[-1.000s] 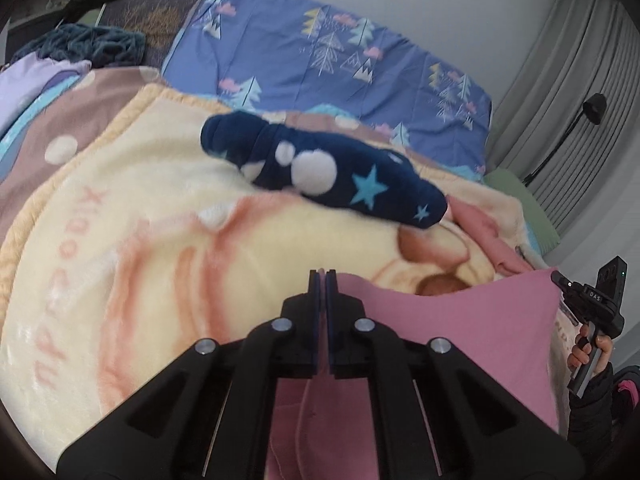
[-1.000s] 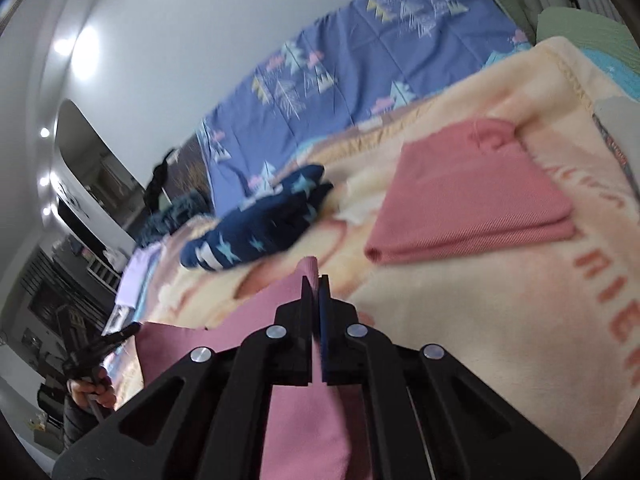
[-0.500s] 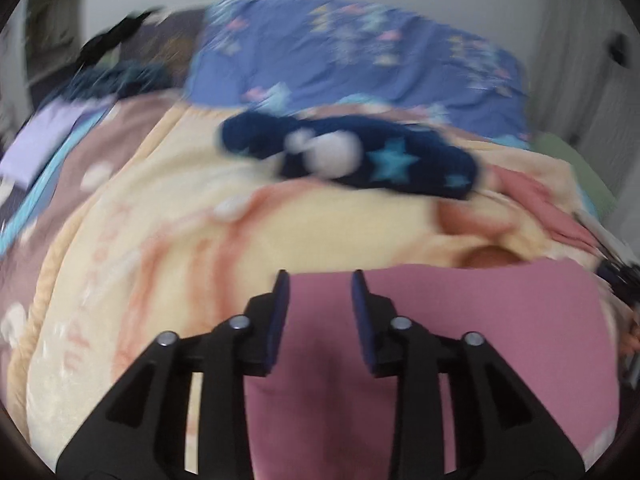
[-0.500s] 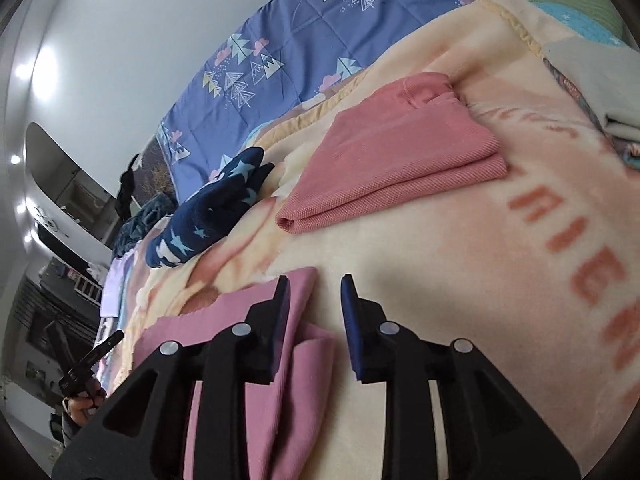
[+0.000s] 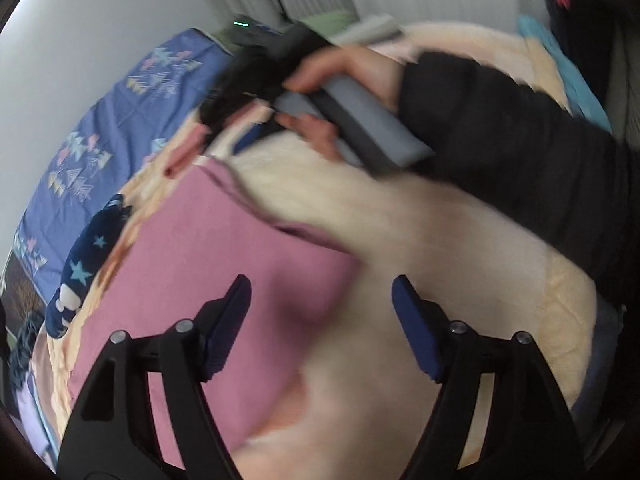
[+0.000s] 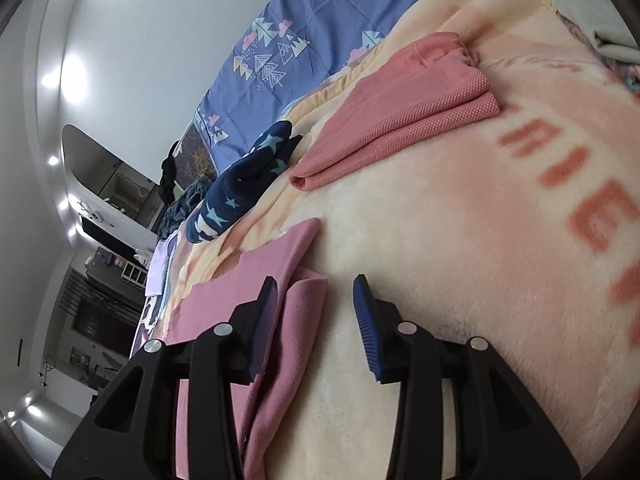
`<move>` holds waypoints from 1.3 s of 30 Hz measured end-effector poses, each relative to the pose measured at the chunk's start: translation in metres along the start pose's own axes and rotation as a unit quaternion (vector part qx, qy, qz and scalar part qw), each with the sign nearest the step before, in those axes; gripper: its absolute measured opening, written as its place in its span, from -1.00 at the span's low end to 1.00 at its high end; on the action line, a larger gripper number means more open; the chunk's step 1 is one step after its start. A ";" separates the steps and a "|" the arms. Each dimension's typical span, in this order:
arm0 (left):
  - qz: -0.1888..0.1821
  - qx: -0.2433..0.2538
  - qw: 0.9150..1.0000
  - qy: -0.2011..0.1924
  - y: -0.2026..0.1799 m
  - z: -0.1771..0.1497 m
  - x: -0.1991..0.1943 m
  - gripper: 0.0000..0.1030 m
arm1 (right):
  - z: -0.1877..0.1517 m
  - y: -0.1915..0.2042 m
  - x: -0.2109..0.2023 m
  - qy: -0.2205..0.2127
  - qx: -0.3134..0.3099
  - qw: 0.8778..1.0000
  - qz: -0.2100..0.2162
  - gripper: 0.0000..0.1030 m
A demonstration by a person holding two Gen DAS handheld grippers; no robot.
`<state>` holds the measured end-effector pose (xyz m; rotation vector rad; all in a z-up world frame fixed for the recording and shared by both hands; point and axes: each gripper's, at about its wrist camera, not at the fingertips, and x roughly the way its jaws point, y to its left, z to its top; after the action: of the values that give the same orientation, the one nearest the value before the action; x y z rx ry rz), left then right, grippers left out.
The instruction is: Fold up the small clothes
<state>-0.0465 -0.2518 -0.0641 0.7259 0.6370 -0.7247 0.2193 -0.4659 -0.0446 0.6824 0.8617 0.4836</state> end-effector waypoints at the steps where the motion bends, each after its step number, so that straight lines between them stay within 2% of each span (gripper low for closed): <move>1: 0.010 0.008 1.000 0.004 -0.005 0.000 0.003 0.45 | 0.000 0.000 -0.001 0.003 0.000 1.000 0.004 -0.21; 3: 0.055 0.018 0.998 0.012 -0.009 0.002 0.013 0.48 | 0.000 0.000 -0.001 0.011 -0.002 1.000 0.009 -0.21; 9: 0.115 -0.014 0.993 0.020 0.000 0.014 0.023 0.40 | -0.004 0.009 0.001 0.028 -0.015 0.999 0.012 -0.04; 10: 0.116 -0.017 0.993 0.022 0.001 0.015 0.023 0.38 | -0.005 0.010 0.002 0.030 -0.017 0.999 0.013 0.00; 12: 0.108 -0.027 0.993 0.025 0.005 0.016 0.022 0.14 | -0.005 0.012 0.006 0.037 -0.021 0.999 0.017 0.06; 14: 0.101 -0.037 0.994 0.028 0.008 0.016 0.021 0.04 | -0.006 0.016 0.014 0.048 -0.031 0.998 0.025 0.15; 16: 0.099 -0.043 0.994 0.032 0.010 0.016 0.020 -0.03 | -0.006 0.019 0.023 0.058 -0.041 0.997 0.017 0.16; 19: 0.097 -0.049 0.994 0.033 0.011 0.018 0.021 -0.04 | -0.007 0.022 0.032 0.059 -0.049 0.997 -0.005 0.16; 21: 0.092 -0.046 0.994 0.031 0.011 0.017 0.020 -0.03 | -0.007 0.023 0.031 0.057 -0.051 0.997 -0.004 0.16; 23: 0.095 -0.041 0.994 0.034 0.008 0.015 0.020 0.19 | -0.008 0.022 0.031 0.057 -0.050 0.997 -0.002 0.16; 30: 0.098 -0.022 0.994 0.034 -0.001 0.019 0.031 0.18 | -0.010 0.025 0.029 0.063 -0.062 0.996 -0.003 0.18; 31: 0.093 -0.021 0.995 0.036 -0.001 0.020 0.033 0.14 | -0.010 0.025 0.029 0.063 -0.062 0.996 -0.003 0.20; 32: 0.085 -0.021 0.995 0.038 0.000 0.020 0.035 -0.12 | -0.011 0.026 0.031 0.064 -0.064 0.996 -0.004 0.25; 33: 0.067 -0.024 0.997 0.042 0.000 0.021 0.037 -0.48 | -0.011 0.027 0.033 0.065 -0.068 0.996 -0.005 0.26; 34: 0.057 -0.024 0.997 0.047 -0.001 0.021 0.039 -0.61 | -0.011 0.029 0.036 0.064 -0.073 0.995 -0.009 0.27; 35: 0.061 -0.022 0.997 0.048 -0.002 0.021 0.040 -0.72 | -0.011 0.031 0.042 0.062 -0.080 0.995 -0.020 0.22; 36: 0.061 -0.021 0.997 0.047 -0.002 0.022 0.041 -0.79 | -0.011 0.034 0.047 0.059 -0.088 0.994 -0.034 0.09; 38: 0.050 -0.037 0.997 0.040 0.003 0.022 0.038 -0.84 | -0.012 0.040 0.054 0.046 -0.103 0.991 -0.067 -0.81; 39: 0.037 -0.051 0.997 0.035 0.009 0.023 0.034 -0.86 | -0.010 0.039 0.054 0.046 -0.094 0.993 -0.046 -0.84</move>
<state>-0.0141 -0.2766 -0.0721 0.6792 0.7030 -0.5958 0.2372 -0.4008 -0.0498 0.4487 0.9171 0.5100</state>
